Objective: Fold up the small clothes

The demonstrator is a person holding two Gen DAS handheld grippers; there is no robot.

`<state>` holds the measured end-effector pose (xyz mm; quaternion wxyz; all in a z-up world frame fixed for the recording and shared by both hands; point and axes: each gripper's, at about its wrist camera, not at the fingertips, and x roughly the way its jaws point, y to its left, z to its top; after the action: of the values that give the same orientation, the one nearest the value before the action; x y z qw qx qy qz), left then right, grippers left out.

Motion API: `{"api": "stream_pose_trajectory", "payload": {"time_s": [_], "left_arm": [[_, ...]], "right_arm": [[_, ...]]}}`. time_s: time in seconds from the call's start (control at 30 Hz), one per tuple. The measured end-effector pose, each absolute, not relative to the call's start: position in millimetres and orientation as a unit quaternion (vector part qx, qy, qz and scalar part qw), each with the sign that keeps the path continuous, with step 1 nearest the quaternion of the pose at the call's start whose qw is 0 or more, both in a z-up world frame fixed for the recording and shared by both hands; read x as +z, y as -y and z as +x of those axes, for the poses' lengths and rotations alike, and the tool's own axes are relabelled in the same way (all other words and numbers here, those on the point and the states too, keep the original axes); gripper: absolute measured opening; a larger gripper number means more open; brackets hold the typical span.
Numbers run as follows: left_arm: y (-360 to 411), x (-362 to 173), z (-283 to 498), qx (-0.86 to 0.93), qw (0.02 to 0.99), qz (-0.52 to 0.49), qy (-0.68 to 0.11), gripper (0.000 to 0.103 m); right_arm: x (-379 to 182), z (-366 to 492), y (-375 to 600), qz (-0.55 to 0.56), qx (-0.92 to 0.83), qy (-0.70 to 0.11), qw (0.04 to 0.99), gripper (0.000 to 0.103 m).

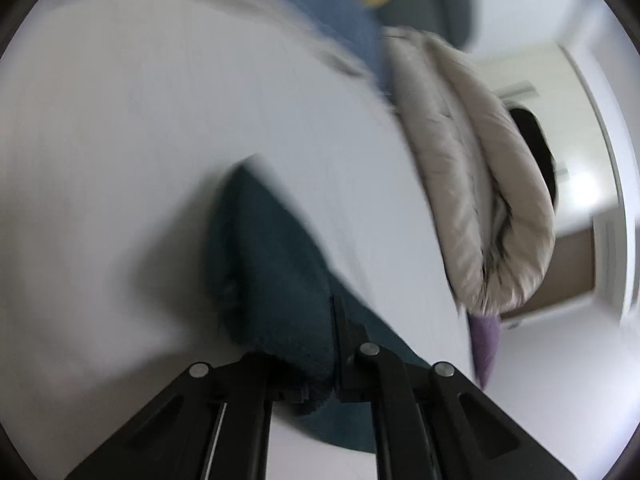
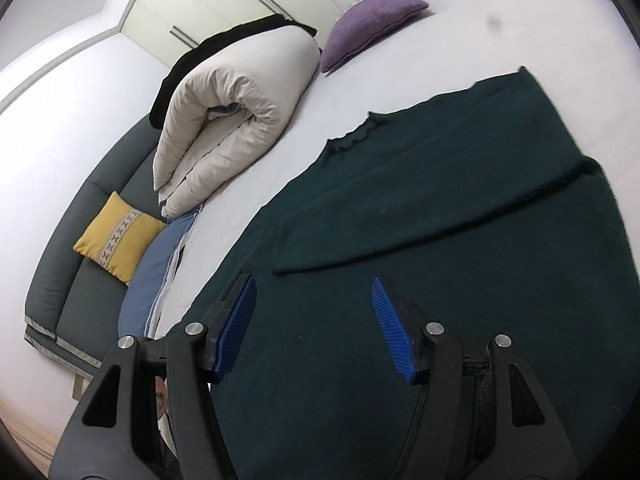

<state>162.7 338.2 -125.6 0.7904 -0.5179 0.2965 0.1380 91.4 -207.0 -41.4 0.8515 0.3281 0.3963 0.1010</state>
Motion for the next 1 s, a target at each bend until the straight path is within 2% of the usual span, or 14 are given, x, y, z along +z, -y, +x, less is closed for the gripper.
{"api": "stream_pose_trajectory", "payload": {"time_s": [0.1, 0.27, 0.37, 0.47, 0.5, 0.57, 0.6, 0.67, 0.73, 0.83, 1.0], "left_arm": [[-284, -77, 193, 0.092, 0.847, -0.429, -0.301, 0.008], [-130, -15, 252, -0.013, 0.915, -0.237, -0.327, 0.008], [-22, -14, 269, -0.078, 0.924, -0.141, -0.347, 0.008], [72, -39, 271, -0.135, 0.912, -0.074, -0.379, 0.012], [95, -50, 271, -0.145, 0.906, -0.059, -0.393, 0.016], [134, -78, 269, -0.167, 0.886, -0.030, -0.431, 0.046], [146, -88, 267, -0.170, 0.879, -0.016, -0.445, 0.053], [158, -93, 253, -0.175, 0.879, 0.018, -0.443, 0.073], [156, -86, 240, -0.182, 0.879, 0.028, -0.440, 0.085], [133, -69, 217, -0.197, 0.884, 0.008, -0.424, 0.090], [53, -46, 190, -0.185, 0.897, -0.068, -0.396, 0.090]], "right_arm": [[-41, 84, 225, 0.333, 0.091, -0.391, 0.853, 0.059], [-47, 72, 253, 0.341, 0.073, -0.388, 0.853, 0.060], [-50, 62, 270, 0.347, 0.062, -0.380, 0.855, 0.060], [-53, 54, 287, 0.355, 0.050, -0.375, 0.855, 0.060], [-55, 52, 293, 0.357, 0.045, -0.375, 0.854, 0.060], [-59, 49, 304, 0.360, 0.034, -0.378, 0.852, 0.060], [-63, 48, 308, 0.362, 0.029, -0.382, 0.850, 0.060], [-69, 49, 315, 0.369, 0.022, -0.389, 0.844, 0.060], [-72, 56, 315, 0.363, 0.022, -0.397, 0.842, 0.060], [-75, 76, 303, 0.358, 0.039, -0.408, 0.839, 0.062], [-83, 135, 253, 0.328, 0.091, -0.448, 0.827, 0.062]]}}
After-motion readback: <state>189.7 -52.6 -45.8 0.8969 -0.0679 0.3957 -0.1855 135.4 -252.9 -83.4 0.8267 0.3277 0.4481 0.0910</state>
